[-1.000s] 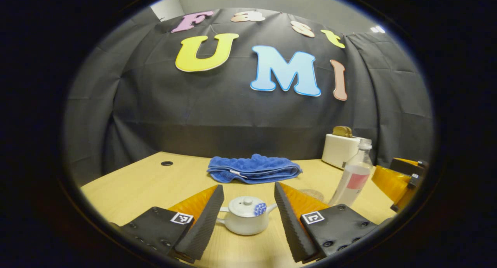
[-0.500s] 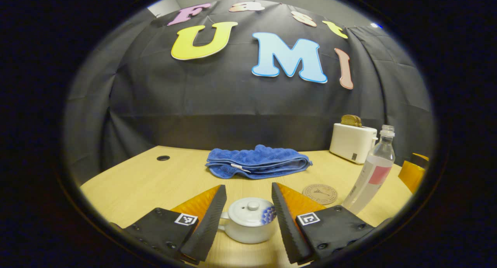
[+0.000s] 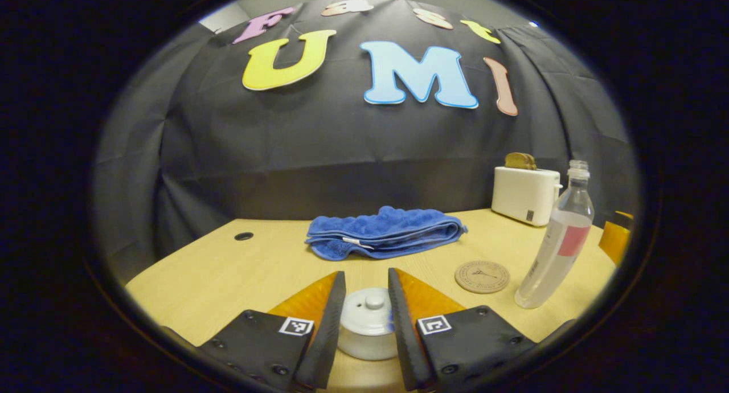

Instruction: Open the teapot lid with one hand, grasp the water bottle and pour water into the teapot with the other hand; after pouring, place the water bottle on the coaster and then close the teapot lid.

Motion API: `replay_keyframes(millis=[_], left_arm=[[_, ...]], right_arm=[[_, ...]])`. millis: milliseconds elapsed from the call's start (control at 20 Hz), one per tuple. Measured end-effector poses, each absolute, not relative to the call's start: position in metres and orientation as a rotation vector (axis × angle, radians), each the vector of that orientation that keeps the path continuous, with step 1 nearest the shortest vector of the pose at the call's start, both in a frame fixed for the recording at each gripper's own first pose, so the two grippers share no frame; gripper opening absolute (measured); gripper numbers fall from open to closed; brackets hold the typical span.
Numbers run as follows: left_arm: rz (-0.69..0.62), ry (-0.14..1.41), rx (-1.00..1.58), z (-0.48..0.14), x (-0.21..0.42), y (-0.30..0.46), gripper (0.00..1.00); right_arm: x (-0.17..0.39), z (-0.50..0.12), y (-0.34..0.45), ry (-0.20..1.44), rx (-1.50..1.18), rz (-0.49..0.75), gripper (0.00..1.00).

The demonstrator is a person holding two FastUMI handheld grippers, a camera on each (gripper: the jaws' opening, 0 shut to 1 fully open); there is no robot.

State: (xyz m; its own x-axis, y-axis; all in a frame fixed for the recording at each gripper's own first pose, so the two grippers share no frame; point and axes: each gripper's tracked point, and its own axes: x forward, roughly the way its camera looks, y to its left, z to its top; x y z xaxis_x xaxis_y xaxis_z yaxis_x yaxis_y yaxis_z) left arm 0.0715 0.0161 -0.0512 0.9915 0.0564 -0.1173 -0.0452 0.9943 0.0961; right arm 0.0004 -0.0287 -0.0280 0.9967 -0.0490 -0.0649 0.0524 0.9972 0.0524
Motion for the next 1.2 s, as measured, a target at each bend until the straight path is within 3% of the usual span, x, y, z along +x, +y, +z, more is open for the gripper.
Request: replay_keyframes(millis=[200,250,400,500,550,900,1200], left_arm=[[0.058,0.105,0.113,-0.05,0.08,0.015,0.53],[0.057,0.108,0.124,-0.048,0.075,0.014,0.31],[0.06,0.109,0.172,-0.049,0.076,0.011,0.2],[0.058,0.104,0.169,-0.046,0.076,0.01,0.21],[0.054,0.104,0.156,-0.046,0.076,0.01,0.12],[0.012,0.068,0.057,-0.031,0.076,0.014,0.12],[0.051,0.027,0.034,-0.01,0.073,0.047,0.11]], right_arm=[[0.002,-0.032,-0.032,0.077,0.075,-0.055,0.96],[0.003,-0.032,-0.032,0.081,0.08,-0.054,0.96],[0.003,-0.035,-0.031,0.084,0.083,-0.053,0.97],[0.004,-0.035,-0.029,0.086,0.083,-0.048,0.96],[0.004,-0.036,-0.028,0.089,0.083,-0.044,0.96],[0.006,-0.041,-0.022,0.103,0.083,-0.027,0.97],[0.011,-0.041,-0.017,0.112,0.07,-0.017,0.96]])
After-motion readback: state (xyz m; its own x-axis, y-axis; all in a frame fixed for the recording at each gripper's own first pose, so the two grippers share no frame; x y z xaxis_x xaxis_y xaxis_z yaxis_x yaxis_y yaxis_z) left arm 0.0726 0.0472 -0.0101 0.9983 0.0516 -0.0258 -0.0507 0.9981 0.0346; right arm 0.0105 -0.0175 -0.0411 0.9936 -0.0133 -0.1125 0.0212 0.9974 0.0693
